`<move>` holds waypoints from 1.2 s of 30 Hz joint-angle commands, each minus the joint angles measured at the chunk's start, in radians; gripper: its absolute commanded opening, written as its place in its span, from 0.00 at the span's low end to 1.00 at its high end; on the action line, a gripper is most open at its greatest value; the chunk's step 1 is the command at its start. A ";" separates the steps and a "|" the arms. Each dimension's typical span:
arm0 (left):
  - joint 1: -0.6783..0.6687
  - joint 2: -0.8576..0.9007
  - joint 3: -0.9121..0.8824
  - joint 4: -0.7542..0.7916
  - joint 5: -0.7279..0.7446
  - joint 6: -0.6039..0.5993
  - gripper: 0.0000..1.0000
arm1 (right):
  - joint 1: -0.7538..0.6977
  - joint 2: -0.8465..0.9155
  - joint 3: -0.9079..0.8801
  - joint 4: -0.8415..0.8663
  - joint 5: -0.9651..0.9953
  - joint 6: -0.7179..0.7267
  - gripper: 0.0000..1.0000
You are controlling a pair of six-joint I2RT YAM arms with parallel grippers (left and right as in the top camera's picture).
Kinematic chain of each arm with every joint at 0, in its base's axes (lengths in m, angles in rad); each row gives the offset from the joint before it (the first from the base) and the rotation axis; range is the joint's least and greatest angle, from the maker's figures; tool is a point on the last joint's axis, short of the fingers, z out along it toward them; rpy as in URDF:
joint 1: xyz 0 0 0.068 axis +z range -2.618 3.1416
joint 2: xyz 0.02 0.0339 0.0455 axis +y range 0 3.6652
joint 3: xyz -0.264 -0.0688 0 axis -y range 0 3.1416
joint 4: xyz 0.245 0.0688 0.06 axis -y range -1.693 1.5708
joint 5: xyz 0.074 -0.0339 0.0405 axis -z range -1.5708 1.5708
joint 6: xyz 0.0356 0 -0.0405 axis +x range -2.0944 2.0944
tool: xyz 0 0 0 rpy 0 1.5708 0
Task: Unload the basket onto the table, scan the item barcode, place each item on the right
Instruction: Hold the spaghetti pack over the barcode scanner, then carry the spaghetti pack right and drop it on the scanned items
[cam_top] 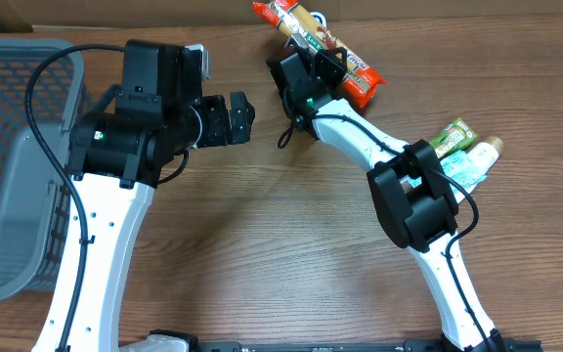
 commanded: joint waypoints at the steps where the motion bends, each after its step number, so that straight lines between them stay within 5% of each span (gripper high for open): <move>1: -0.001 0.002 0.003 0.000 0.005 -0.003 1.00 | -0.018 -0.032 0.045 0.031 0.124 0.023 0.04; 13: -0.001 0.002 0.003 0.000 0.005 -0.003 1.00 | -0.015 -0.061 0.045 0.023 0.210 0.033 0.04; 23: -0.001 0.002 0.003 0.000 0.005 -0.003 0.99 | -0.031 -0.439 0.045 -0.341 -0.088 0.401 0.04; 29: -0.001 0.002 0.003 0.000 0.005 -0.003 0.99 | -0.050 -0.726 0.045 -0.724 -0.320 0.850 0.04; 36: -0.001 0.002 0.003 0.000 0.005 -0.003 1.00 | -0.203 -0.893 0.045 -1.189 -0.541 1.599 0.04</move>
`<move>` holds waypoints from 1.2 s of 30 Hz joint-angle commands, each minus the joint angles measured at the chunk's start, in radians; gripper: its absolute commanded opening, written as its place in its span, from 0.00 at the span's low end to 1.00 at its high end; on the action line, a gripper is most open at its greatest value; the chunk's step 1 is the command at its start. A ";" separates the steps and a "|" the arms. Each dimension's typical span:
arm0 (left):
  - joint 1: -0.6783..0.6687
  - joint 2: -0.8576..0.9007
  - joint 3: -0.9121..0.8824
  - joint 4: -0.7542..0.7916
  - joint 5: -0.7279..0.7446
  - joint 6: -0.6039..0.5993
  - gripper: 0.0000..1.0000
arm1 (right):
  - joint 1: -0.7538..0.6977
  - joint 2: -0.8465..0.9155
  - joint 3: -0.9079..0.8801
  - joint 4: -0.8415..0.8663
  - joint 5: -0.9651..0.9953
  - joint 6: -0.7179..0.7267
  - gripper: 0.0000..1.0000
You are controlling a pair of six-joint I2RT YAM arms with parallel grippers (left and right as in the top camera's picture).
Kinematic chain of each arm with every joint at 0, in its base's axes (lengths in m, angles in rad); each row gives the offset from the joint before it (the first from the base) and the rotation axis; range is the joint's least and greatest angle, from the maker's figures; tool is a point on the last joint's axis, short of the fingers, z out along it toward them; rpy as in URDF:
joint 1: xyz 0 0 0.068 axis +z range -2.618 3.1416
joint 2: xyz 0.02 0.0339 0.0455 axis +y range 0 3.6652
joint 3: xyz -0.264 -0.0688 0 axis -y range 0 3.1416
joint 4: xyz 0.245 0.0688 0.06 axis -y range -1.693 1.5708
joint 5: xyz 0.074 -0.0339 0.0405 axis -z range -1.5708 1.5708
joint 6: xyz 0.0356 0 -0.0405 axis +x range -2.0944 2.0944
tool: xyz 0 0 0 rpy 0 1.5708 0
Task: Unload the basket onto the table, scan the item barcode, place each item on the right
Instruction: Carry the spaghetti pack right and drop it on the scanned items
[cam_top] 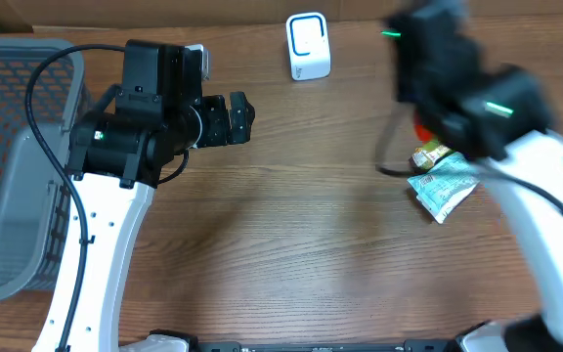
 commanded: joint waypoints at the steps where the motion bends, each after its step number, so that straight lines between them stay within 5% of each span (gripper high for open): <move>1: -0.001 0.002 0.003 0.000 0.005 -0.003 0.99 | -0.111 -0.010 0.003 -0.163 -0.089 0.618 0.04; 4: -0.001 0.002 0.003 0.000 0.005 -0.003 1.00 | -0.190 -0.003 -0.029 -0.294 -0.092 0.829 0.04; 7: -0.001 0.002 0.003 0.000 0.005 -0.003 1.00 | -0.246 -0.003 -0.142 -0.251 -0.093 0.859 0.04; 16: -0.001 0.002 0.003 0.000 0.005 -0.003 1.00 | -0.376 -0.002 -0.600 0.238 -0.336 0.859 0.04; 18: -0.001 0.002 0.003 0.000 0.005 -0.003 1.00 | -0.410 -0.002 -0.668 0.318 -0.368 0.859 0.09; 20: -0.001 0.002 0.003 0.000 0.005 -0.003 0.99 | -0.446 -0.002 -0.724 0.394 -0.404 0.843 0.24; 22: -0.001 0.002 0.003 0.000 0.005 -0.003 1.00 | -0.476 -0.002 -0.764 0.475 -0.452 0.721 0.33; 26: -0.001 0.002 0.003 0.000 0.005 -0.003 1.00 | -0.496 -0.008 -0.764 0.513 -0.584 0.392 0.82; 27: -0.001 0.002 0.003 0.000 0.005 -0.003 0.99 | -0.496 -0.013 -0.752 0.505 -0.639 0.282 0.87; 36: -0.001 0.002 0.003 0.000 0.005 -0.003 1.00 | -0.470 -0.235 -0.547 0.208 -0.977 -0.113 1.00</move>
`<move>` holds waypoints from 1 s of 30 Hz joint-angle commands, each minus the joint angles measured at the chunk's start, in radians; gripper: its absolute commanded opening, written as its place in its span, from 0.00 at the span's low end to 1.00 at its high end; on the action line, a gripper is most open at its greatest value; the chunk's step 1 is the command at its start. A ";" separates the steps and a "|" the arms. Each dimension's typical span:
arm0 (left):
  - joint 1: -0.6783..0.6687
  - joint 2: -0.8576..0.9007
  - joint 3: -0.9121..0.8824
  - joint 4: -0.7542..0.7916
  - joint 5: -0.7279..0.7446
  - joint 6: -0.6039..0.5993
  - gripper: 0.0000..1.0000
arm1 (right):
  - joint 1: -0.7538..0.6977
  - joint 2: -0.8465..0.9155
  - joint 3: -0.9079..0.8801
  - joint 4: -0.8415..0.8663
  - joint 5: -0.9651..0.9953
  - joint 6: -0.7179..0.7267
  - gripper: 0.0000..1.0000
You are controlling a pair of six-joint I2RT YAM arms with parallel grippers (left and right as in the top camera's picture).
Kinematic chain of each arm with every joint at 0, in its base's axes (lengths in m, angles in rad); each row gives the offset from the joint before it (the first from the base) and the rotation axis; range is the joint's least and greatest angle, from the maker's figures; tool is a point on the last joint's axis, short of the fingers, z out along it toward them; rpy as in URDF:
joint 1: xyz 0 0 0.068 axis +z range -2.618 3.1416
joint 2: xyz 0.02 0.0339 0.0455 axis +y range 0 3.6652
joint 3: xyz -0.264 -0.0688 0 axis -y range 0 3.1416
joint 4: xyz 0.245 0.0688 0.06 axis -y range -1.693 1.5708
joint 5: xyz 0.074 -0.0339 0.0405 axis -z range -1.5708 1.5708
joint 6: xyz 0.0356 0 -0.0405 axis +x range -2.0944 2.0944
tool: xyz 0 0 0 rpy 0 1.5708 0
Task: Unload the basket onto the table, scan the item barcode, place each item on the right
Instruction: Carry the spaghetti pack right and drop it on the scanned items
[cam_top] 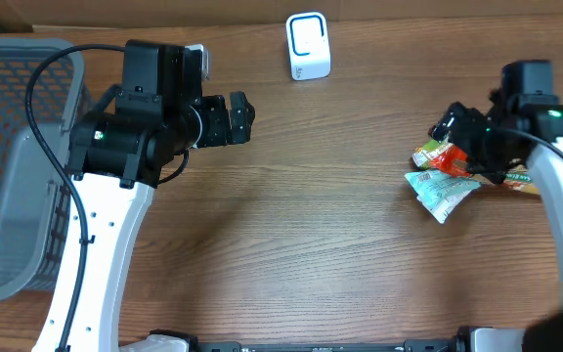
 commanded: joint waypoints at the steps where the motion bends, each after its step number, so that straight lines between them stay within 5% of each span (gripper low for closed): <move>1: -0.001 0.002 0.003 0.000 0.005 -0.003 1.00 | 0.033 -0.207 0.136 -0.087 -0.176 -0.201 1.00; 10: -0.001 0.002 0.003 0.000 0.005 -0.003 1.00 | 0.056 -0.548 0.184 -0.144 -0.182 -0.186 1.00; 22: -0.001 0.002 0.003 0.000 0.005 -0.003 1.00 | 0.056 -0.719 0.183 -0.289 -0.048 -0.328 1.00; 30: -0.001 0.002 0.003 0.000 0.005 -0.003 1.00 | 0.056 -0.825 0.042 -0.120 0.071 -0.328 1.00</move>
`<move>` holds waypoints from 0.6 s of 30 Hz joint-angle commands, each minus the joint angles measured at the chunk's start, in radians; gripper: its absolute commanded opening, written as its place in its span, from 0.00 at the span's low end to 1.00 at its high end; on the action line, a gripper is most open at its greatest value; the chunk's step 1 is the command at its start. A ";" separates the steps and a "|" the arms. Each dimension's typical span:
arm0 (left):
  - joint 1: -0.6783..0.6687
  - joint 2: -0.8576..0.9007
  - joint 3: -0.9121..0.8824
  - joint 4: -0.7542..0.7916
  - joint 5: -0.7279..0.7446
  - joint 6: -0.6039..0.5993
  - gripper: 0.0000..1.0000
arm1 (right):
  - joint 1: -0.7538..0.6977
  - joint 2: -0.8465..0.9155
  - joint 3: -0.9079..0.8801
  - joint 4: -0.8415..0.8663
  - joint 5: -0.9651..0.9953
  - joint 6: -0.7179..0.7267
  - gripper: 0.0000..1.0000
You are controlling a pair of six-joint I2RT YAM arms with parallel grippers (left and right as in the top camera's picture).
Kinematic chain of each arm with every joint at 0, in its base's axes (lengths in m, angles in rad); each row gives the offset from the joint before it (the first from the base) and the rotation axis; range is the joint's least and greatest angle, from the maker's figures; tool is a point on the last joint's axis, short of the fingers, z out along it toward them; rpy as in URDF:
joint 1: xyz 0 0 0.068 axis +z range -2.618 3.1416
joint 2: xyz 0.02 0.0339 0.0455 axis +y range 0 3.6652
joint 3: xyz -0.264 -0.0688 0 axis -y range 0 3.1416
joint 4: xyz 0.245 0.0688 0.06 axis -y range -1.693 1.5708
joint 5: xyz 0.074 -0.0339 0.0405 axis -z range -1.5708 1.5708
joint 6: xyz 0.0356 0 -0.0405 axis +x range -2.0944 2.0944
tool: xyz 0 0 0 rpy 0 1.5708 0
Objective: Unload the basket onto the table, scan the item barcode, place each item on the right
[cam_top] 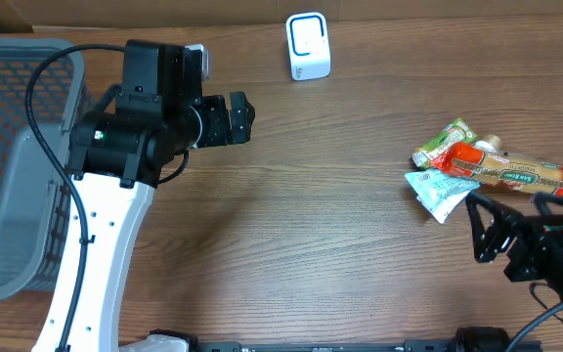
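The white barcode scanner (308, 46) stands at the back of the wooden table. At the right lies a pile of items: a long red-and-tan snack packet (504, 169) resting across a green packet (445, 139) and a white-teal pouch (441, 190). My right gripper (486, 229) sits just in front of the pile, near the table's right front, open and holding nothing. Raised at centre left, my left gripper (239, 118) points right, looks open and is empty.
A grey mesh basket (13, 166) fills the left edge of the table. A strip of cardboard box (115, 12) runs along the back. Bare wood lies between the left arm and the pile.
The right gripper was over the pile at the red packet. Now it is drawn back toward the front right and open, and the long red packet lies on top of the pile.
The right gripper was at the long red packet by the scanner at the back. Then the arm was at the right above the pile, with the scanner uncovered. Then it was low at the pile, and now the packet rests there, let go. The left arm has stayed still.
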 commanded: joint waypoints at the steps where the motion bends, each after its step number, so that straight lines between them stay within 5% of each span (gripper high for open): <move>1: -0.001 0.002 0.003 0.000 0.005 -0.003 1.00 | -0.001 -0.101 -0.119 0.117 0.087 -0.016 1.00; 18: -0.001 0.002 0.003 0.000 0.005 -0.003 1.00 | 0.057 -0.701 -1.208 1.165 0.058 -0.068 1.00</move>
